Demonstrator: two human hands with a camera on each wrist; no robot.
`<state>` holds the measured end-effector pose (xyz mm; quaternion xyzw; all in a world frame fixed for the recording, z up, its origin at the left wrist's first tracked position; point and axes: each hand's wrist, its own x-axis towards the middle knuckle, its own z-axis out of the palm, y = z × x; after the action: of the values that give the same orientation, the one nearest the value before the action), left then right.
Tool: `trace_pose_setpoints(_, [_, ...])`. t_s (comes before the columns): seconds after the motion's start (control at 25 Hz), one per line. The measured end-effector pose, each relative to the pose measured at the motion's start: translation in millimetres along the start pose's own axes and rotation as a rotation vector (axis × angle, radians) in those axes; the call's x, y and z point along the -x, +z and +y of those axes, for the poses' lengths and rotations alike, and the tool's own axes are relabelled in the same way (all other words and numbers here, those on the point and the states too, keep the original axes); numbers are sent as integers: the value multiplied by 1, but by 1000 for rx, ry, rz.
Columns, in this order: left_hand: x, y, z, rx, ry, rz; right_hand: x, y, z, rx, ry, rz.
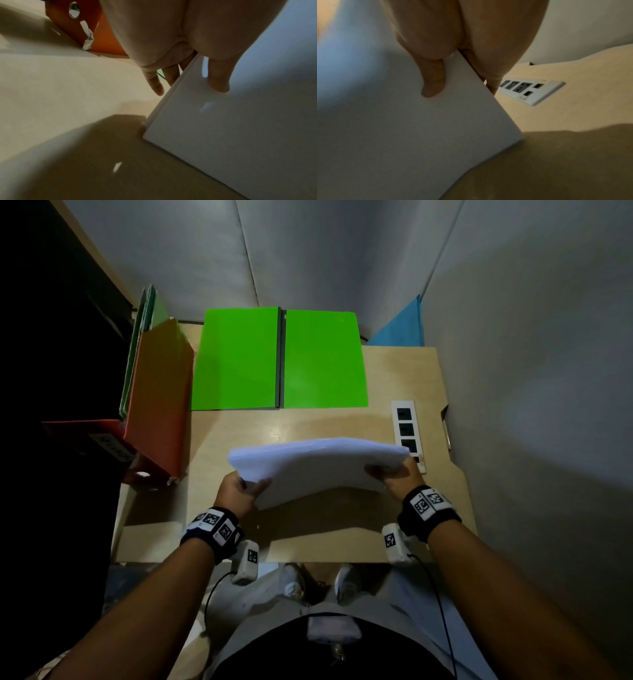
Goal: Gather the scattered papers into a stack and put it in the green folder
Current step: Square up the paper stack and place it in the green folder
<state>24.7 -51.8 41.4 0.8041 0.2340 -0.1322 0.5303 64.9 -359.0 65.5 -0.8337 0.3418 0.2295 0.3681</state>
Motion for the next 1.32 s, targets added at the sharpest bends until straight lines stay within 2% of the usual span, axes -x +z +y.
trace_pose_setpoints(0.04, [-3, 3, -2, 11, -4, -6, 3, 4, -4, -132, -109, -101])
trace_pose_setpoints(0.12, [-9, 1, 4, -18, -19, -13, 10, -7, -7, -274, -333, -90])
trace_pose_setpoints(0.24, [-4, -22, 22, -64, 59, 6, 21, -36, -22, -163, -600, -42])
trace_pose_setpoints(0.32, [12, -38, 50, -186, 209, 147, 30, -53, -42, 17, -685, -35])
trace_pose_setpoints(0.4, [32, -41, 88, -324, 461, 207, 41, -67, -59, 213, -777, -21])
trace_pose_setpoints(0.44, [41, -37, 110, -383, 575, 153, 50, -73, -69, 293, -839, -13])
trace_pose_setpoints(0.52, [45, -22, 135, -440, 706, 7, 70, -79, -92, 407, -949, -18])
trace_pose_setpoints(0.6, [43, -8, 140, -331, 703, -51, 82, -84, -100, 414, -1040, -37])
trace_pose_setpoints(0.64, [41, -5, 137, -213, 652, -64, 82, -89, -98, 339, -1063, 10])
trace_pose_setpoints(0.68, [40, -4, 132, -90, 583, -65, 74, -98, -90, 237, -1064, 95])
trace_pose_setpoints(0.72, [41, -5, 126, 18, 525, -57, 64, -104, -79, 115, -992, 162])
trace_pose_setpoints(0.76, [41, -8, 121, 111, 484, -54, 53, -108, -65, 1, -893, 155])
trace_pose_setpoints(0.8, [43, -11, 118, 189, 453, -66, 43, -105, -51, -178, -809, 44])
trace_pose_setpoints(0.88, [45, -10, 119, 270, 424, -104, 30, -80, -29, -559, -666, -335])
trace_pose_setpoints(0.92, [44, -6, 121, 290, 427, -122, 27, -64, -22, -637, -608, -463])
trace_pose_setpoints(0.96, [44, -2, 123, 293, 439, -132, 27, -52, -22, -691, -592, -520])
trace_pose_setpoints(1.08, [42, 10, 129, 308, 442, -108, 41, -36, -32, -772, -580, -372])
trace_pose_setpoints(1.24, [36, 12, 129, 424, 485, -29, 38, -38, -40, -717, -597, -208])
trace_pose_setpoints(1.32, [28, 17, 120, 435, 455, -4, 31, -36, -37, -656, -585, -146])
